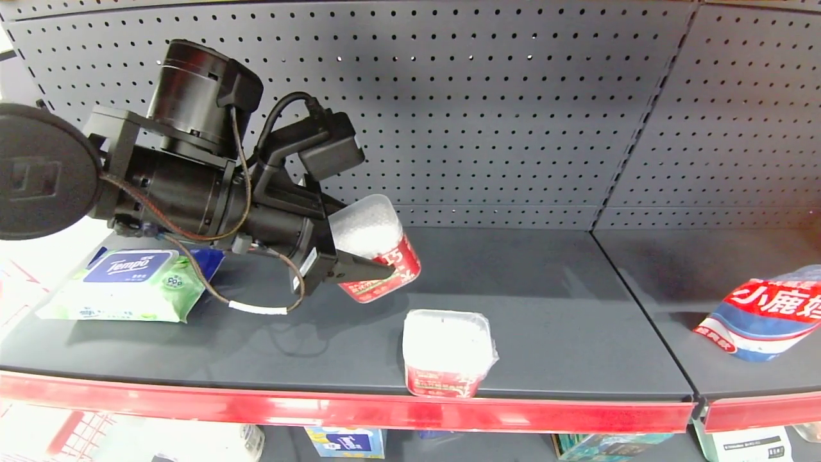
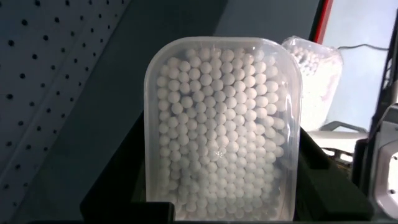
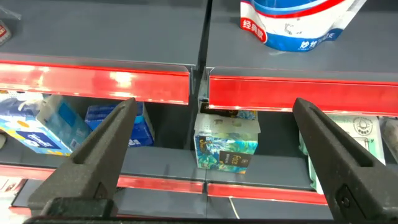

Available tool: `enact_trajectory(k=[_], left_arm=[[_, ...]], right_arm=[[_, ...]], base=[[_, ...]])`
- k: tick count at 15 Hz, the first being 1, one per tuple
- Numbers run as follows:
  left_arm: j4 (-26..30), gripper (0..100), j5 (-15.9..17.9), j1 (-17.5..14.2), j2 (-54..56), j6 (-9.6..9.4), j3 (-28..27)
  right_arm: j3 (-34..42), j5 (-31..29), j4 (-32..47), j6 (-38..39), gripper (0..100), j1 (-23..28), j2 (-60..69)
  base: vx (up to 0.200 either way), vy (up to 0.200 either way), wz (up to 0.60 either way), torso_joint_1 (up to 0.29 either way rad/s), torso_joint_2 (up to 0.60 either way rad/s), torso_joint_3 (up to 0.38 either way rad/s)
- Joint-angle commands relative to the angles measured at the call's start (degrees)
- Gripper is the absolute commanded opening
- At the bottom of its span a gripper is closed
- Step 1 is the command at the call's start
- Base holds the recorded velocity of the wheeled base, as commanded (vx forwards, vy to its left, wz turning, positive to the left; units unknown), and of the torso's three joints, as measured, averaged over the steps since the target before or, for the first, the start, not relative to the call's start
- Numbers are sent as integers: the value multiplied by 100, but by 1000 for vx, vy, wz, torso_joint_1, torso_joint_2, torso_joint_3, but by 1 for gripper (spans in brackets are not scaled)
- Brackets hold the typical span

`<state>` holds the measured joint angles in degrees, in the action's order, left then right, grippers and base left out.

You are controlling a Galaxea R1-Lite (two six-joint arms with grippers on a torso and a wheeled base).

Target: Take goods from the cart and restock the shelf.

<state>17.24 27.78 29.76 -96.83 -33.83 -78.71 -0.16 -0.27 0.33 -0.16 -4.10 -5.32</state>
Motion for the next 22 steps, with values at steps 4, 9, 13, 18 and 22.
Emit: enact_trajectory(k=[4, 9, 13, 18, 22], left_arm=[[16, 0, -1, -137, -442, -194, -390], [16, 0, 210, -146, -1154, -467, -1172], [8, 0, 289, -14, -1514, -713, -1366], [25, 0, 307, -67, -1980, -1460, -1630], [25, 0, 298, -58, -2314, -1565, -2051]], right_arm=[[-2, 0, 2, -2, 100, -3, -5], [-2, 0, 2, -2, 100, -3, -5], [-2, 0, 2, -2, 100, -3, -5], [-2, 0, 2, -2, 100, -3, -5], [-2, 0, 2, -11, 100, -3, -5]], base=[[0, 0, 0, 0, 0, 0], [0, 0, 0, 0, 0, 0], [0, 0, 0, 0, 0, 0], [0, 0, 0, 0, 0, 0], [0, 0, 0, 0, 0, 0]])
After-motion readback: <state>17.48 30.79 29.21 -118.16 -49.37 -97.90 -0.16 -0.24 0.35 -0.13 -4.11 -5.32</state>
